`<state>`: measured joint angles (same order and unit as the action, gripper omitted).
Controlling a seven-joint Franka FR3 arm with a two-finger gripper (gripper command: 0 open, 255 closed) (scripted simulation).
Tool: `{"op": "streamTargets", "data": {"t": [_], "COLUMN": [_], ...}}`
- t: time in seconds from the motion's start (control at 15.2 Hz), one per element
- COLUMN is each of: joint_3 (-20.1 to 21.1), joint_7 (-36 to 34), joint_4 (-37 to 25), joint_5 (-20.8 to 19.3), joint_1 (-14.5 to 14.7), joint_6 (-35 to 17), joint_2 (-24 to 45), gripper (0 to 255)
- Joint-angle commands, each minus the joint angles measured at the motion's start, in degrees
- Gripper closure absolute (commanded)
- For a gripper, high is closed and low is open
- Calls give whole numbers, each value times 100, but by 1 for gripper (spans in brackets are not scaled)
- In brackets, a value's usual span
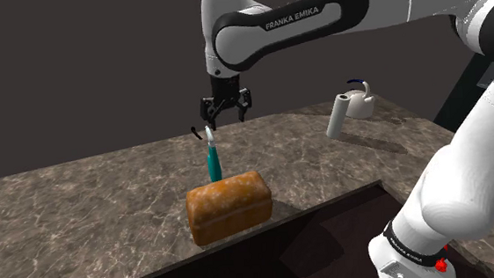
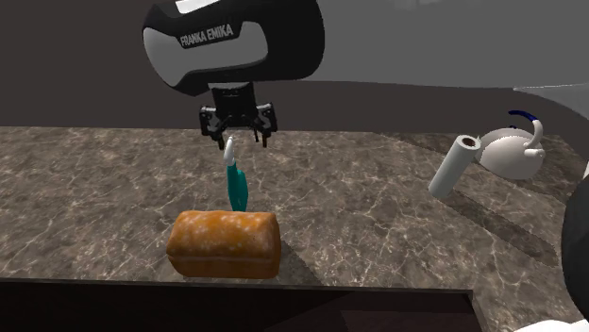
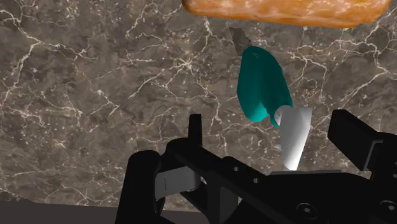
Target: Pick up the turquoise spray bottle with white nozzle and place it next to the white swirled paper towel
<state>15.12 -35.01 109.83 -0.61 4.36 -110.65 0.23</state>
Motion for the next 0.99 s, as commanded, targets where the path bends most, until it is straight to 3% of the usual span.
{"op": "streamTargets", "data": {"t": [0.0, 0.2, 0.92], "joint_3": [55, 112, 92], "joint_7": [-185, -460, -498], "joint_4": [-341, -937, -544], "joint_5": [-105, -273, -329], "joint_1": [57, 192, 203], "joint_6": [-58, -50, -588], "joint_2": [445, 1101, 1254], "gripper": [0, 0, 0]}}
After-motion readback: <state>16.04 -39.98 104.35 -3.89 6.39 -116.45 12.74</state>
